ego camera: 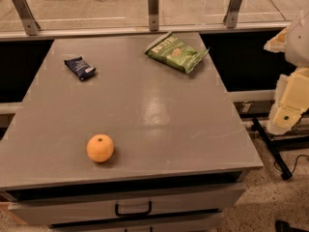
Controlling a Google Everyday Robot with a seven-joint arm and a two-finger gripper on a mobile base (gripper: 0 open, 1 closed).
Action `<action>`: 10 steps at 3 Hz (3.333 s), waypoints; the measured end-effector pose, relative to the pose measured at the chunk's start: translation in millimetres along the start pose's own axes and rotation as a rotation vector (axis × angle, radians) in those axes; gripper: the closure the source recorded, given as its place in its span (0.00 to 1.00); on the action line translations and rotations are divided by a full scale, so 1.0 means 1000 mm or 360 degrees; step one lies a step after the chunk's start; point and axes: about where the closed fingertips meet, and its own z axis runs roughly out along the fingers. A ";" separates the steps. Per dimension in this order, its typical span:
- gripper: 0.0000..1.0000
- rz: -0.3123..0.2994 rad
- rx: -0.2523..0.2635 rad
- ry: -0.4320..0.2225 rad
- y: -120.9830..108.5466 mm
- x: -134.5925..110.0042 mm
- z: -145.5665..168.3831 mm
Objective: Move rxbar blueberry near green jalapeno chip bag
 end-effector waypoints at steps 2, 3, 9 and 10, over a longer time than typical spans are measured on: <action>0.00 -0.0025 -0.0003 -0.0044 -0.005 -0.010 0.006; 0.00 -0.0188 -0.0039 -0.0188 -0.016 -0.068 0.036; 0.00 -0.0325 -0.0036 -0.0854 -0.072 -0.367 0.140; 0.00 -0.0211 -0.0026 -0.0907 -0.085 -0.414 0.183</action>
Offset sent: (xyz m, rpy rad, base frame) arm 0.0193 0.0200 -0.0119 0.0492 0.0051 0.0513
